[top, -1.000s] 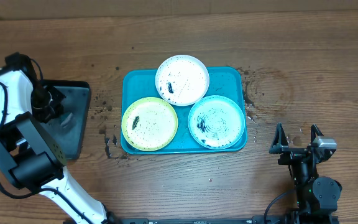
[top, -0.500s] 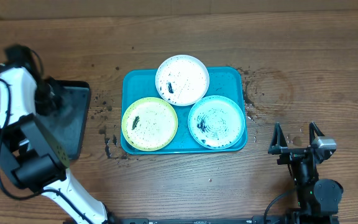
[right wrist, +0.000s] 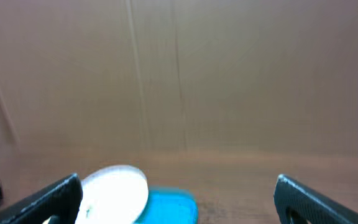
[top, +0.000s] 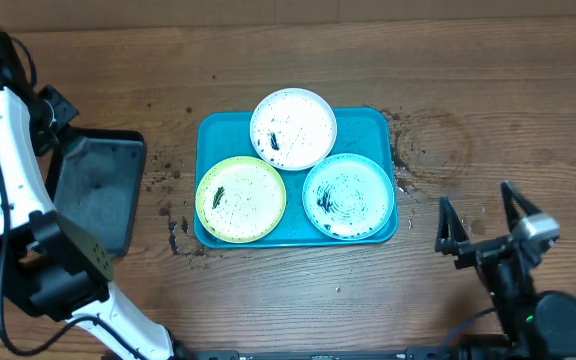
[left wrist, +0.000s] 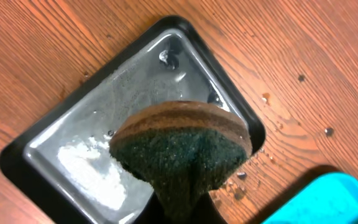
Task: Clean dirty plates on tray and stack at the side
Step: 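Reach the right gripper to the yellow plate rim and grasp it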
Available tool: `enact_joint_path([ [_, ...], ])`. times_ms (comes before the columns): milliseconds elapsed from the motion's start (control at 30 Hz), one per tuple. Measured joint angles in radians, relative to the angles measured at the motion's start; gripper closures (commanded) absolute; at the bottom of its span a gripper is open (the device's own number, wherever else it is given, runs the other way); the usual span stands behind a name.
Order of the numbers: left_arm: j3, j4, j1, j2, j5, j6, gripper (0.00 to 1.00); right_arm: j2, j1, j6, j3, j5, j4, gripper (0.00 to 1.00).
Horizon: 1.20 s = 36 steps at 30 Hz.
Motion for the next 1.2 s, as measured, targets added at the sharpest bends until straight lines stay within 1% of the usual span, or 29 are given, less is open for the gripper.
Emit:
enact_joint_path([
  [67,-0.003,-0.011,-0.002,-0.003,0.001,0.002,0.96,0.138,0.0,-0.052,0.179,-0.005,-0.188,0.0],
  [133,-0.018,-0.021,-0.002,-0.003,0.001,0.002,0.96,0.312,0.0,-0.092,0.386,-0.01,-0.352,0.0],
  [233,-0.029,-0.037,-0.006,-0.003,0.0,0.003,0.96,0.544,0.0,-0.125,0.653,-0.033,-0.52,0.0],
  [267,-0.03,-0.038,-0.006,-0.003,0.001,0.003,0.96,0.638,0.0,-0.124,0.756,-0.064,-0.557,0.0],
  [333,-0.03,-0.039,-0.006,-0.003,0.0,0.004,0.96,0.781,0.0,-0.103,0.91,-0.148,-0.576,0.0],
  [400,-0.031,-0.04,-0.006,-0.003,0.0,0.008,0.96,0.905,0.0,-0.076,1.019,-0.271,-0.567,0.0],
  [467,-0.034,-0.038,-0.006,-0.003,-0.003,0.023,0.96,0.991,0.003,-0.055,1.066,-0.381,-0.51,0.0],
  [533,-0.046,-0.032,-0.006,-0.003,-0.004,0.028,0.96,1.067,0.018,-0.032,1.083,-0.451,-0.46,0.0],
  [633,-0.087,-0.006,-0.006,-0.003,0.003,0.028,0.96,1.173,0.093,0.015,1.089,-0.446,-0.463,0.0],
  [700,-0.124,0.002,-0.006,-0.003,0.017,0.029,0.96,1.252,0.175,0.047,1.089,-0.388,-0.488,0.01],
  [767,-0.15,0.002,-0.006,0.0,0.027,0.034,0.96,1.328,0.27,0.092,1.089,-0.298,-0.508,0.12],
  [833,-0.157,0.004,-0.006,0.001,0.034,0.049,0.96,1.405,0.37,0.147,1.089,-0.198,-0.524,0.2],
  [900,-0.157,0.006,-0.006,0.001,0.044,0.061,0.96,1.466,0.446,0.199,1.089,-0.127,-0.528,0.37],
  [933,-0.157,0.006,-0.006,0.001,0.054,0.072,0.96,1.494,0.478,0.227,1.089,-0.1,-0.528,0.43],
  [1067,-0.157,0.009,-0.008,0.001,0.098,0.107,0.96,1.609,0.57,0.319,1.089,-0.019,-0.53,0.43],
  [1200,-0.157,0.019,-0.019,0.001,0.119,0.127,0.96,1.68,0.629,0.365,1.089,0.029,-0.534,0.43],
])
